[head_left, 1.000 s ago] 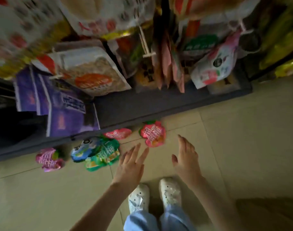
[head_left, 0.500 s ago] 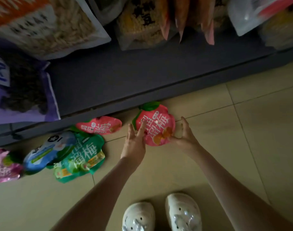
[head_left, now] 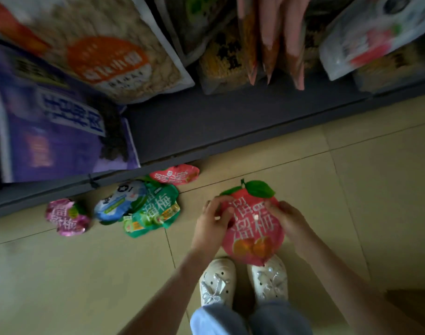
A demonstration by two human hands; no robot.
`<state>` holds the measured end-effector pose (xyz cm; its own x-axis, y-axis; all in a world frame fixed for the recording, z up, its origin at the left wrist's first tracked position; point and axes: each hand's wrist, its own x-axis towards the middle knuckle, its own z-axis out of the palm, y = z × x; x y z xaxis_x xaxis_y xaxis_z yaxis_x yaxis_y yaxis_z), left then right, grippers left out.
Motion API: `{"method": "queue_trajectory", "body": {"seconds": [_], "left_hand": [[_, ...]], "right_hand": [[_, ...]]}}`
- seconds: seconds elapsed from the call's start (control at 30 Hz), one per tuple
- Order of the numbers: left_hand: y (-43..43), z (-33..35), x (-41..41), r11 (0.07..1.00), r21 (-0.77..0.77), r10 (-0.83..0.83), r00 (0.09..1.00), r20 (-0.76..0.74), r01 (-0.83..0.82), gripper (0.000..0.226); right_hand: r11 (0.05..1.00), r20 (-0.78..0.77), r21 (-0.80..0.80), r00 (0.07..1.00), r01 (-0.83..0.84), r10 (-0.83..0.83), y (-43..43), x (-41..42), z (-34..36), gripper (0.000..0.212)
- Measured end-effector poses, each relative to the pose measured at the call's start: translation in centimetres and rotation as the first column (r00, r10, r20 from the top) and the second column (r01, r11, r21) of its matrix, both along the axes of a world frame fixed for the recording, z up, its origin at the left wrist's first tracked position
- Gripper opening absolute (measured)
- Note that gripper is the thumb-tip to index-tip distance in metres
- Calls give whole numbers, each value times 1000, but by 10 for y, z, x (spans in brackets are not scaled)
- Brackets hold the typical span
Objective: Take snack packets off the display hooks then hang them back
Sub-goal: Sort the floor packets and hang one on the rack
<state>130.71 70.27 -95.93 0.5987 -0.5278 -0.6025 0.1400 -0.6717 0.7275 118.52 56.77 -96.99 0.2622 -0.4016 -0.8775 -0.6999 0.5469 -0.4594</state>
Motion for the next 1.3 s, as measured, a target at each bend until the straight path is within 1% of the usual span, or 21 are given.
{"method": "queue_trajectory", "body": {"seconds": [0.07,0.13,0.17,0.2,0.23,0.27,0.3,0.37,0.47,0.53,0.6,0.67,0.73,0.8,0.83,0.9,0.97,1.07,1.13,1.23,1.3], "left_hand": [[10,45,3,1000,19,3,1000,5,-3,29],[20,93,9,999,20,-30,998,61,29,41],[23,120,13,998,9,-55,992,110,54,45],[26,147,18,996,0,-85,982,167,86,44],[29,173,23,993,-8,-114,967,230,119,41],[32,203,28,991,-11,-125,951,282,133,36],[34,234,33,992,-22,-108,940,323,121,31],[40,298,43,996,-59,-33,925,379,60,27],[50,396,62,996,-86,10,877,481,36,26],[55,456,74,993,-110,28,835,550,40,27],[60,509,84,984,-172,59,808,586,53,27],[64,559,96,966,-247,83,805,587,81,26],[66,605,108,953,-296,112,836,537,62,27],[68,644,121,942,-336,157,852,500,23,37],[69,660,129,945,-324,143,852,504,33,38],[69,686,146,969,-221,26,840,541,112,33],[66,708,158,971,-130,-83,795,600,200,32],[54,733,167,956,-120,-99,678,729,268,30],[42,747,172,960,-89,-96,612,785,265,30],[21,758,182,962,-4,-154,557,816,273,26],[7,757,188,958,61,-213,550,807,282,24]], "right_hand": [[997,13,24,998,-67,67,8,-3,57,24],[985,62,-43,983,-168,171,12,4,116,21],[966,86,-112,966,-233,243,13,10,145,27],[939,102,-179,944,-294,315,15,18,173,38],[910,112,-228,919,-347,379,17,28,201,42],[882,122,-264,893,-391,432,20,39,231,38],[858,131,-297,872,-419,471,23,51,261,29],[825,133,-356,850,-440,510,32,75,322,13],[804,191,-435,831,-406,523,44,104,419,11],[801,241,-461,815,-381,527,49,117,480,18],[805,278,-484,812,-343,513,54,127,537,25],[815,329,-505,810,-283,485,57,139,591,26],[815,380,-547,810,-192,446,60,150,637,17],[798,434,-598,805,-78,404,62,158,679,9],[791,465,-611,795,-30,389,62,161,696,8],[770,507,-636,776,43,375,59,167,727,6],[741,527,-664,765,99,371,52,173,751,7],[703,543,-697,742,137,394,38,186,775,6],[666,530,-731,738,149,417,27,196,784,7],[607,478,-782,759,139,442,8,207,788,8],[597,452,-793,775,122,442,-7,212,784,9]]}}
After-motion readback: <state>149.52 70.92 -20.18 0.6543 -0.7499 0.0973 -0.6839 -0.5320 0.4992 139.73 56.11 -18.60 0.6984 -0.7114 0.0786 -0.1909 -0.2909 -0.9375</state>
